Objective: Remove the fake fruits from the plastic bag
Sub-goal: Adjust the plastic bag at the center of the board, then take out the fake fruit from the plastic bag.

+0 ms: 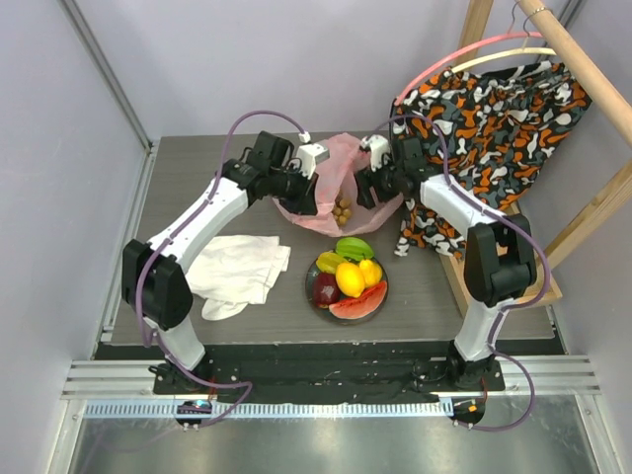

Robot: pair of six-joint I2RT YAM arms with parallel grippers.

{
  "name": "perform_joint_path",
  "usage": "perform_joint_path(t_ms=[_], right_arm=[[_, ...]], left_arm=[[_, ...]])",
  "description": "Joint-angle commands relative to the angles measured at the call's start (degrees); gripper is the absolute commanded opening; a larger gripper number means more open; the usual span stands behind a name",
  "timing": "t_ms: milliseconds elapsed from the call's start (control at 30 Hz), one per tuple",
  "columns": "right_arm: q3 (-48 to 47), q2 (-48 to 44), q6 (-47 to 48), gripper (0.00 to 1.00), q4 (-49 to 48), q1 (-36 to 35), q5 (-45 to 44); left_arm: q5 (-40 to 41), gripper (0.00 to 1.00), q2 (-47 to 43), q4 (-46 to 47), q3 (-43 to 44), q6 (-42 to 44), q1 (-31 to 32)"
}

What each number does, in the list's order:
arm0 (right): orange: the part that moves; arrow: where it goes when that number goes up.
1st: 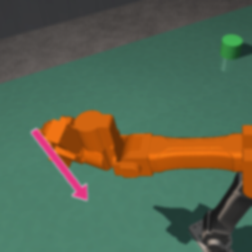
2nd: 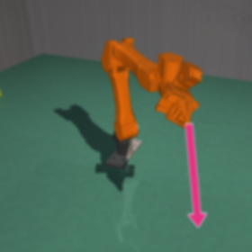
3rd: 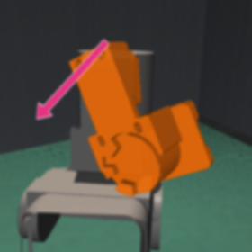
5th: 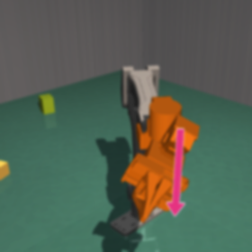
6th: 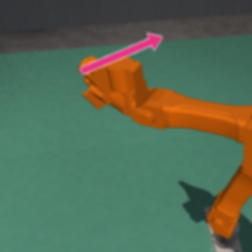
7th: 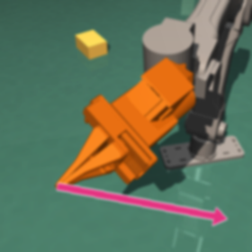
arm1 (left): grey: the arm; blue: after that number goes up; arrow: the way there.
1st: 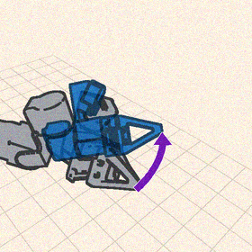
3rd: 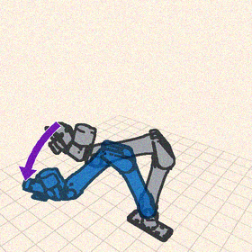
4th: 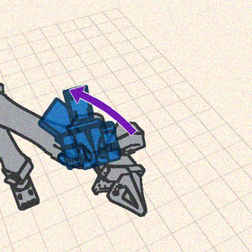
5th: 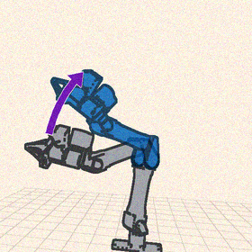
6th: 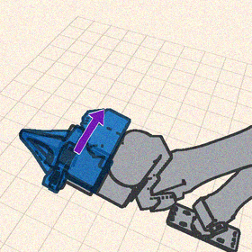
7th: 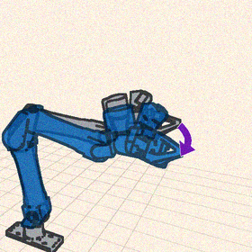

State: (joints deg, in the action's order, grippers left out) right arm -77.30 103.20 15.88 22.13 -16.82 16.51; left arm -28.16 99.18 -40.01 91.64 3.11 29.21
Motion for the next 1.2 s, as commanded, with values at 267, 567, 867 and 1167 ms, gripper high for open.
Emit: perform_joint_path(t_ms=[267, 567, 867, 1167], right_arm=[[-16.29, 13.68, -9.81, 0.78, -6.84, -2.78, 10.20], [-17.89, 15.63, -12.19, 0.75, -7.80, -5.24, 12.23], [-19.02, 20.46, -12.19, 0.75, -8.16, -7.52, 13.64], [-21.93, 23.63, -8.50, 0.47, -4.30, -9.46, 10.03]], left_arm=[[-1.89, 0.00, 0.31, 0.11, 3.73, 1.02, -0.21], [-3.04, 0.00, 1.11, 0.55, 3.64, -0.04, 0.23], [-3.30, 0.00, 0.84, 1.16, 3.02, -0.92, 0.93], [-2.16, 0.00, 0.32, 1.07, 2.85, -0.48, 1.29]])
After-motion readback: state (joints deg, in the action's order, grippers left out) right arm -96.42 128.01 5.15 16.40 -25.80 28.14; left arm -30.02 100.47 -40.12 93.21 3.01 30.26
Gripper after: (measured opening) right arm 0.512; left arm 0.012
